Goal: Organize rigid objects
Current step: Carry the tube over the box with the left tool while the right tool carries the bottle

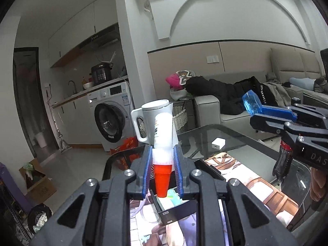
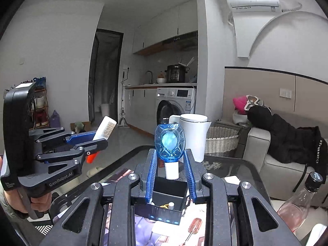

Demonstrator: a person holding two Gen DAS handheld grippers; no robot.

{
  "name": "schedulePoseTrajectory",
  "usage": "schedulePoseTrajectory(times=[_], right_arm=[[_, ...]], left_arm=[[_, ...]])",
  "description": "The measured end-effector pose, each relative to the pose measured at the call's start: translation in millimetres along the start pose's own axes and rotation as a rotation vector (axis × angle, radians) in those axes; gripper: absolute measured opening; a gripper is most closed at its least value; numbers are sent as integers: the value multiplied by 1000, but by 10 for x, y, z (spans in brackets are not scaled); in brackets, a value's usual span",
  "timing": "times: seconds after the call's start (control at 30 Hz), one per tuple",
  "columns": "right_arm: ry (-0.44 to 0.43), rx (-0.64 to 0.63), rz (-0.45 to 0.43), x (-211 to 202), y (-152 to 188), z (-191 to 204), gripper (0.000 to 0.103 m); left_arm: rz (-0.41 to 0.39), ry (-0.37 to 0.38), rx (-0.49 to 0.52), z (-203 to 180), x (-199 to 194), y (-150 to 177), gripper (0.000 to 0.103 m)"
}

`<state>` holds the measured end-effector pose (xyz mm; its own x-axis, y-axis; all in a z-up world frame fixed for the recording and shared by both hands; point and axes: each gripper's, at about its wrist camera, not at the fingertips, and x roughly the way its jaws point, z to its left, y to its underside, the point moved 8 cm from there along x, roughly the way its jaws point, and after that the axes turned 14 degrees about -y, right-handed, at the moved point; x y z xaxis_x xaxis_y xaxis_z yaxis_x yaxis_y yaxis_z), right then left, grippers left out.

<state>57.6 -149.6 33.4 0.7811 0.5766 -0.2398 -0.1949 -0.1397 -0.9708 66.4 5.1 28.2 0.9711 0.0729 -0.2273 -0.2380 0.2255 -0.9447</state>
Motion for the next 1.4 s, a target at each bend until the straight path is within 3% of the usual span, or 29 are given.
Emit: schedulePoseTrajectory(times=[0.33, 0.57, 1.0, 1.4], right_arm=[[-5, 88, 12, 183, -63, -215, 27], [21, 100, 20, 612, -141, -343, 27], [47, 205, 41, 1170, -113, -727, 26], [-21, 282, 214, 1511, 217, -748, 27]], left_arm=[[44, -16, -83, -25, 326, -40, 19], [91, -26, -128, -86, 757, -27, 19], [118, -49, -179, -64, 998, 25, 19], [290, -35, -161, -198, 1298, 312, 19]])
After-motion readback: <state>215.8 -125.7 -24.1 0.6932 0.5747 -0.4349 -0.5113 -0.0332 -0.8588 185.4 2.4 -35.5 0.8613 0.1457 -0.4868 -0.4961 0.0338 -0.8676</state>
